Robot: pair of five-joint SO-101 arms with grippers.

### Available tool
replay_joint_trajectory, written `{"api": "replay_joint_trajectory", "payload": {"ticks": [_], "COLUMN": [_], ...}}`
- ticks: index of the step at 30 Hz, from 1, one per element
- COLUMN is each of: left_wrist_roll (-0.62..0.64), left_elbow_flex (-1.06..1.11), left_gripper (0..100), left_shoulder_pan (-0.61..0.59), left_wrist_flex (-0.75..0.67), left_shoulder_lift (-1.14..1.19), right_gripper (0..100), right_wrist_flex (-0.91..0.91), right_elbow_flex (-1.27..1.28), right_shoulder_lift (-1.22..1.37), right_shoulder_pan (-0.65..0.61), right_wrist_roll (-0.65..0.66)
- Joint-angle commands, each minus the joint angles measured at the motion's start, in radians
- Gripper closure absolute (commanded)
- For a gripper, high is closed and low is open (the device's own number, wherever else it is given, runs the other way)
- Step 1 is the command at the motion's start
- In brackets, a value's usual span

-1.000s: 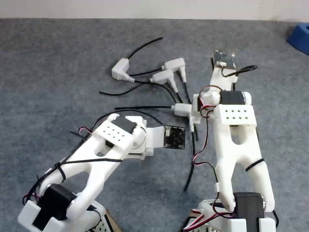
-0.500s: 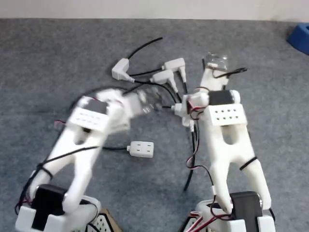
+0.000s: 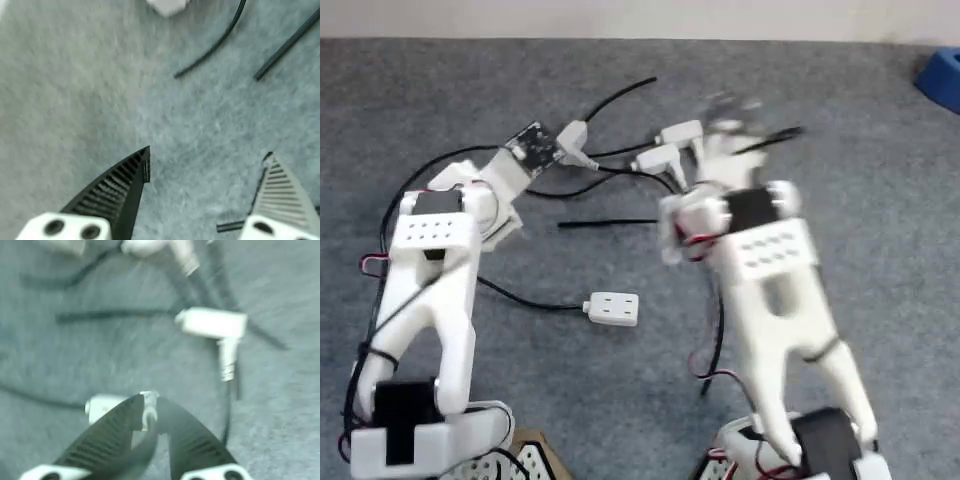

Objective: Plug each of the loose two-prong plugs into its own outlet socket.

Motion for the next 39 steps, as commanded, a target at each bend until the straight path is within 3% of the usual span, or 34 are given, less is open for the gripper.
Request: {"api": "replay_joint_trajectory", "payload": {"ticks": [1,6,24,39], "left_wrist_roll": [0.009,0.009,0.009,0.009], "left_elbow_flex": [-0.033,-0.033,-0.03,-0.031], "left_gripper": [66,66,66,66], "left_shoulder_pan": [-0.077,-0.137,-0.156,-0.157], "left_wrist_flex": [-0.015,-0.078,-0.095,-0.095], "left_shoulder_lift": [0.061,0.12,0.136,0.134], "right_gripper": [99.2,99.2,99.2,99.2], "right_wrist_flex": [-0.047,-0.047,-0.208,-0.226], "right_elbow_flex": [0.001,-0.031,0.205,0.225], "right_shoulder_lift": [0.028,0.041,0.039,0.048], "right_shoulder_pan": [-0.148,-0.217,-0.145,-0.145], "right_wrist_roll": [0.009,0.009,0.012,0.012]}}
